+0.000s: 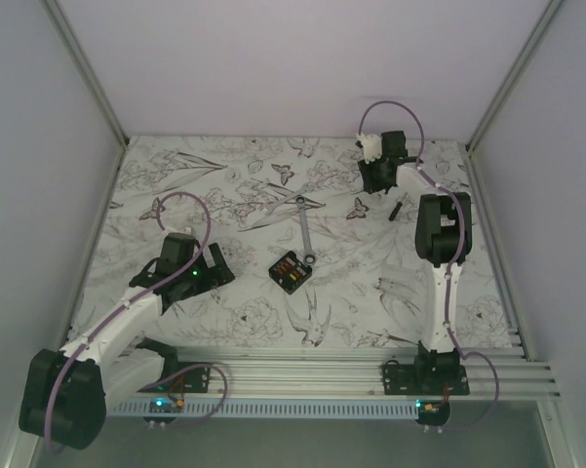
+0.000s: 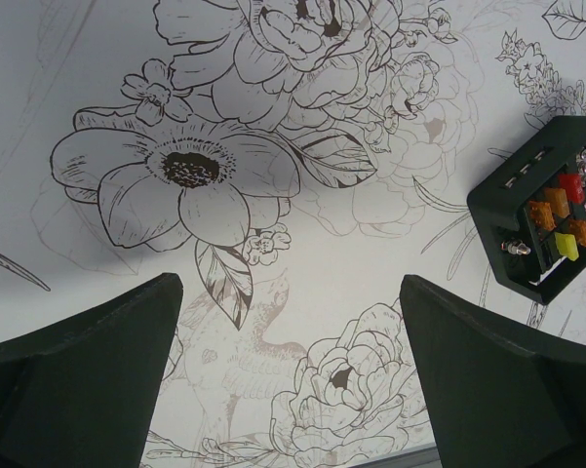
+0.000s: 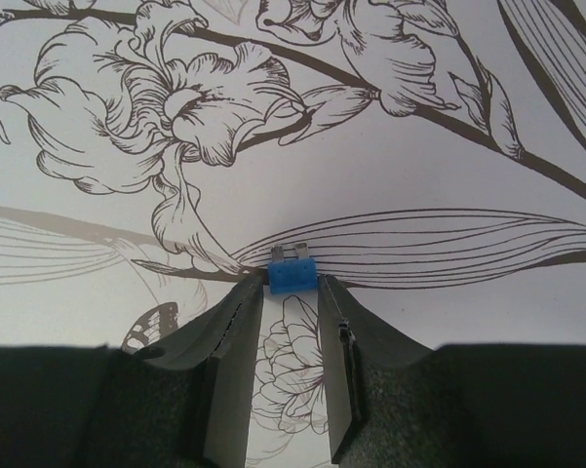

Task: Snap on the fuse box
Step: Move the fuse to the center of the board.

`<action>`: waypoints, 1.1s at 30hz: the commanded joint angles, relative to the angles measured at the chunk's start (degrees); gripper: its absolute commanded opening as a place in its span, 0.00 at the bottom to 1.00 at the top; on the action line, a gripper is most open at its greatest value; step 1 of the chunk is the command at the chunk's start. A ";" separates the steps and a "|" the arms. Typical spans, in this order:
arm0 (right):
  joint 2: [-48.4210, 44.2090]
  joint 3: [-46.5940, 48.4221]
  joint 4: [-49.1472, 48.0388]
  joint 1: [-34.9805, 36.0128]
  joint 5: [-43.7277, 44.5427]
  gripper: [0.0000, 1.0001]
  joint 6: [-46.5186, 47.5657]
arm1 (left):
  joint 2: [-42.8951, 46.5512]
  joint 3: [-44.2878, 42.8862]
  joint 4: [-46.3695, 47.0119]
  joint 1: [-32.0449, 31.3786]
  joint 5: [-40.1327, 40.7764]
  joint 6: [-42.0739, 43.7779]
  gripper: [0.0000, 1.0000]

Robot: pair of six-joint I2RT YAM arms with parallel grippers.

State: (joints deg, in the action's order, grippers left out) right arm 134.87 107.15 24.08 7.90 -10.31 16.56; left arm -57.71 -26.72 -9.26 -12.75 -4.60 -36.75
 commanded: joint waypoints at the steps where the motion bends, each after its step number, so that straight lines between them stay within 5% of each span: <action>1: 3.06 1.11 3.70 0.27 -1.48 0.36 2.14 | 0.54 -0.44 -1.24 0.36 0.39 0.85 1.00; 9: 4.20 2.72 4.19 0.22 -0.70 0.40 3.00 | 0.74 -0.44 -1.24 0.33 0.36 0.81 1.00; 18: 4.00 2.35 6.06 0.27 -1.14 0.29 3.36 | 0.53 -0.52 -1.29 0.28 0.32 0.74 1.00; 33: -8.27 -11.59 5.87 2.95 0.99 0.24 -7.52 | 1.02 -0.70 -1.12 0.34 -1.52 0.12 1.00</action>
State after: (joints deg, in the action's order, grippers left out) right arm 129.93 100.05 25.65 8.88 -11.07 14.98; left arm -57.69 -26.72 -9.26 -12.73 -4.91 -36.77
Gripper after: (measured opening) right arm 0.255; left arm 0.999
